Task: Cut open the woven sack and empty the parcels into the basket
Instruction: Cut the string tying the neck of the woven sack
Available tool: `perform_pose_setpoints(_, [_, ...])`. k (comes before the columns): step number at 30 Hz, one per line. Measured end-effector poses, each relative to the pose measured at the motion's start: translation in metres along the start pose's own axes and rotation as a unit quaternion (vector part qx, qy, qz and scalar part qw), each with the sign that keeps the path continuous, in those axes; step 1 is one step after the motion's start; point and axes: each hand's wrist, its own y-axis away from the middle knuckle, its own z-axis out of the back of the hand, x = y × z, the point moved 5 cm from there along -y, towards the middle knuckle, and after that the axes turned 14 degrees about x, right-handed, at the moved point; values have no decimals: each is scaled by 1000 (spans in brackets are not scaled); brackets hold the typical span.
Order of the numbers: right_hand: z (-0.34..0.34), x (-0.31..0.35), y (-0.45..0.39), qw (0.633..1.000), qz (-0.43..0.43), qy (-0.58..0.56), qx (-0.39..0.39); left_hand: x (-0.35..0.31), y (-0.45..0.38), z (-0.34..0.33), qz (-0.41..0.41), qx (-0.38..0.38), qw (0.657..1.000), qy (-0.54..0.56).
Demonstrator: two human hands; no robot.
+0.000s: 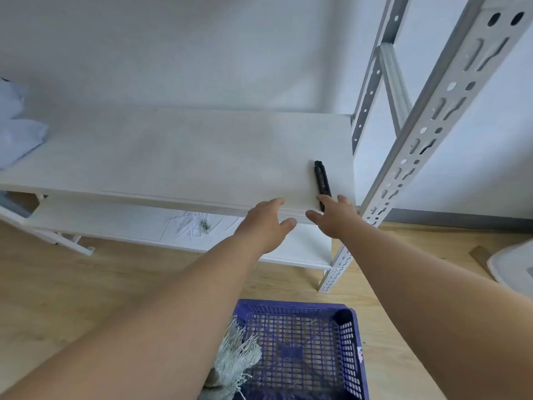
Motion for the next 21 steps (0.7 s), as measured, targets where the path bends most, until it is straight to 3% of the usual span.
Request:
perform_pose_setpoints(8, [-11, -5, -22, 998, -12, 59, 27, 8, -4, -9, 21, 6, 997, 76])
perform_pose_setpoints(12, [-7, -7, -20, 996, -3, 87, -29, 9, -2, -16, 40, 13, 990, 133])
perform_pose_setpoints(16, [-12, -4, -9, 990, 52, -48, -125, 11, 2, -23, 44, 7, 985, 164])
perform_pose_setpoints(21, [-52, 23, 37, 963, 144, -183, -137, 26, 22, -24, 78, -24, 955, 284])
